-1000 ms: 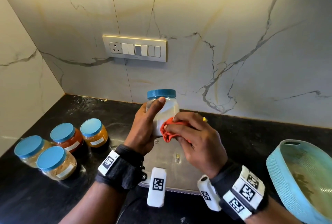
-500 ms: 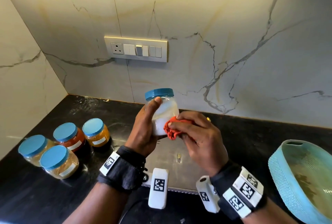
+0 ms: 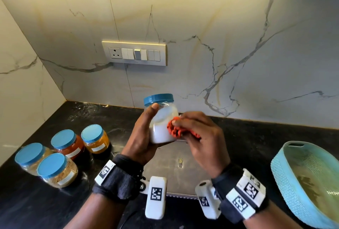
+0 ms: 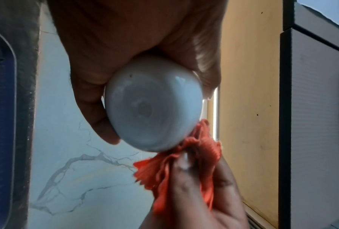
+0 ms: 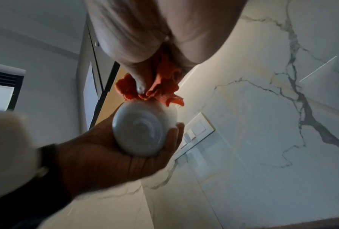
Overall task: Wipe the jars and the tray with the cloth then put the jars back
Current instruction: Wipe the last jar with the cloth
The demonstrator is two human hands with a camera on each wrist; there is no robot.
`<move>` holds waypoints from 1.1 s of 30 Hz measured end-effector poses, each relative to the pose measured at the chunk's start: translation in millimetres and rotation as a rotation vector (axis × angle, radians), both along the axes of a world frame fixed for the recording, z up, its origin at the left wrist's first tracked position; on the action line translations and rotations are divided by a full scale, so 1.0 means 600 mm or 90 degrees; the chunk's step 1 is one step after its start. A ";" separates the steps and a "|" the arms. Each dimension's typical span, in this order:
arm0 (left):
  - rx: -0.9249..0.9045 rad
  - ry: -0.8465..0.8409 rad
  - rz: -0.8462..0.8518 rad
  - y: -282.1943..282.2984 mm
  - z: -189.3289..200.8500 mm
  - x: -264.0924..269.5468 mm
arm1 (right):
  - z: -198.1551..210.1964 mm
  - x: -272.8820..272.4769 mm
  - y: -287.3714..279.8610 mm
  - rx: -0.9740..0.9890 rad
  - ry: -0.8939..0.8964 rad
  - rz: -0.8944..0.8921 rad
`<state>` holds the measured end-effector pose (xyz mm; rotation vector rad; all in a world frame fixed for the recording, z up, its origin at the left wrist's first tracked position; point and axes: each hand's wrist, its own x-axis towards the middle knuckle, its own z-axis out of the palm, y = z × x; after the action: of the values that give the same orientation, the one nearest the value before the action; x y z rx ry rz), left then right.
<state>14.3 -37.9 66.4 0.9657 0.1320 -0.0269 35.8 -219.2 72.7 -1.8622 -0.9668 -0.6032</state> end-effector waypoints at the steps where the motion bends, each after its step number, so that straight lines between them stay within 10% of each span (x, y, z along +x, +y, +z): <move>1: 0.005 -0.013 -0.018 -0.003 -0.001 -0.002 | 0.008 0.014 0.001 0.009 0.002 -0.013; 33: 0.051 -0.021 0.062 -0.029 -0.010 0.005 | -0.008 -0.029 -0.011 -0.146 -0.102 -0.041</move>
<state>17.6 -55.2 60.4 1.0378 0.1507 0.0833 18.2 -225.5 68.2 -2.0779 -1.1231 -0.7146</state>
